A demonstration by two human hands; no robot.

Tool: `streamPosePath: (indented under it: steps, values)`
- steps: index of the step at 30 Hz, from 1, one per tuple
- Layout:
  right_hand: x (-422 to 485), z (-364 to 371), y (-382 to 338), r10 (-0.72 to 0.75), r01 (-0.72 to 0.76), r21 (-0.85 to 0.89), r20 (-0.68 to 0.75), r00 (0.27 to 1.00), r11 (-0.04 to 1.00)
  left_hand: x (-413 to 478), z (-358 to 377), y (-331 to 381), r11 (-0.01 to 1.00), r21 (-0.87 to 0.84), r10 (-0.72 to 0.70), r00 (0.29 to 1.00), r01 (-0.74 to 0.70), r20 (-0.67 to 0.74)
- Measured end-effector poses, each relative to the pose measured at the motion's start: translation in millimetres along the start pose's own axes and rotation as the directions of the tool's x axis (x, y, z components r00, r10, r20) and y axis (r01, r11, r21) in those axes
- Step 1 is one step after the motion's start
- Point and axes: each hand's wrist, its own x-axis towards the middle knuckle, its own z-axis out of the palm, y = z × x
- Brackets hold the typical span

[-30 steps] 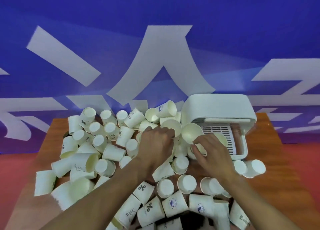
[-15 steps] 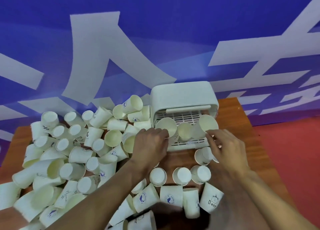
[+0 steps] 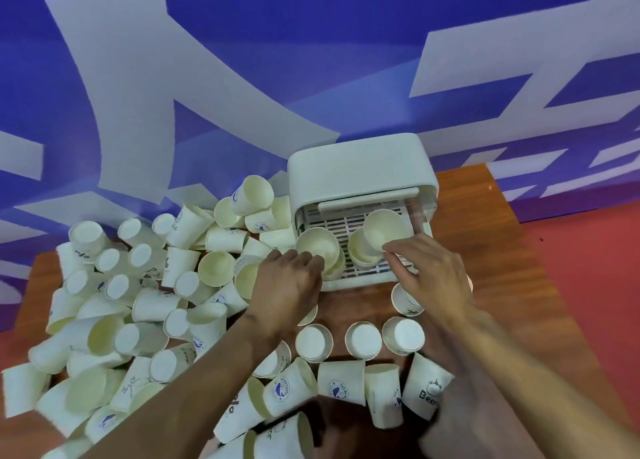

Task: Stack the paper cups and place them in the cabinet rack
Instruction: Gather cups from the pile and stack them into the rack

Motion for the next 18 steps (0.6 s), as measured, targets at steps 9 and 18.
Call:
streamPosePath:
  steps: [9,18]
  values:
    - [-8,20,8,-0.008,0.01,-0.015,0.124,0.992,1.0,13,14,9,0.999,0.02,0.043,0.987,-0.047,0.157]
    - [17,56,6,0.206,-0.165,-0.13,0.436,0.876,0.978,38,25,3,0.919,0.157,0.237,0.827,-0.361,0.509]
